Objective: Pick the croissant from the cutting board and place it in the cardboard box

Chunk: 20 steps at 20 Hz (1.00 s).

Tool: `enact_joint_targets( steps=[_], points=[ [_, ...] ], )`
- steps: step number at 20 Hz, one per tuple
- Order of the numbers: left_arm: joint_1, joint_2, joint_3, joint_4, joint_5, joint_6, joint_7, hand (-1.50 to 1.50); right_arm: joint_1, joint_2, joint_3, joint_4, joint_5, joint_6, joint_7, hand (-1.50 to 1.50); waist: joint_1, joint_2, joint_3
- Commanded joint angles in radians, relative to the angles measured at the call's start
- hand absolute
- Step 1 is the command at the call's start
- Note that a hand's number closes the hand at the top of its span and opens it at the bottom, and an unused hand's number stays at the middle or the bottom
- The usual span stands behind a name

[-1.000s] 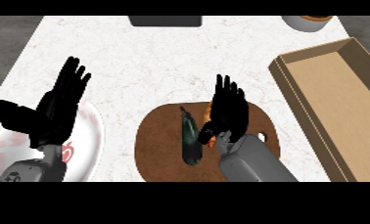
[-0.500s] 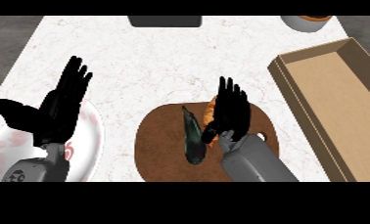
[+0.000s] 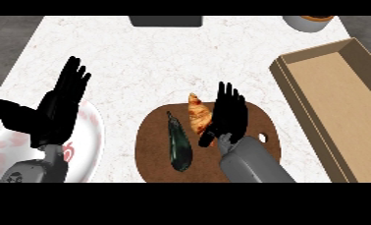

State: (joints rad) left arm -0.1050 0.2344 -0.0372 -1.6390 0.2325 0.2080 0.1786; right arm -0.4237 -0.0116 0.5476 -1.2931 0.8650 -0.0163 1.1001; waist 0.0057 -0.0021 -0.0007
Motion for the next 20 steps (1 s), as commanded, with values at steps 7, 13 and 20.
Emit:
enact_joint_targets(
  steps=[7, 13, 20],
  points=[
    [-0.038, -0.006, 0.045, 0.012, -0.022, -0.021, 0.034, 0.0, -0.074, 0.011, 0.03, 0.078, 0.033, 0.038, 0.044, 1.5, -0.001, 0.002, 0.001],
    [-0.017, -0.027, 0.076, 0.095, -0.003, -0.08, -0.079, 0.0, -0.037, -0.028, 0.021, 0.003, 0.116, 0.074, 0.014, 1.5, -0.009, 0.002, 0.0],
    [-0.002, -0.043, 0.035, -0.023, -0.048, -0.026, 0.019, 0.0, -0.026, 0.009, 0.166, -0.071, 0.19, 0.059, -0.174, 1.5, -0.004, 0.0, 0.001]
  ],
)
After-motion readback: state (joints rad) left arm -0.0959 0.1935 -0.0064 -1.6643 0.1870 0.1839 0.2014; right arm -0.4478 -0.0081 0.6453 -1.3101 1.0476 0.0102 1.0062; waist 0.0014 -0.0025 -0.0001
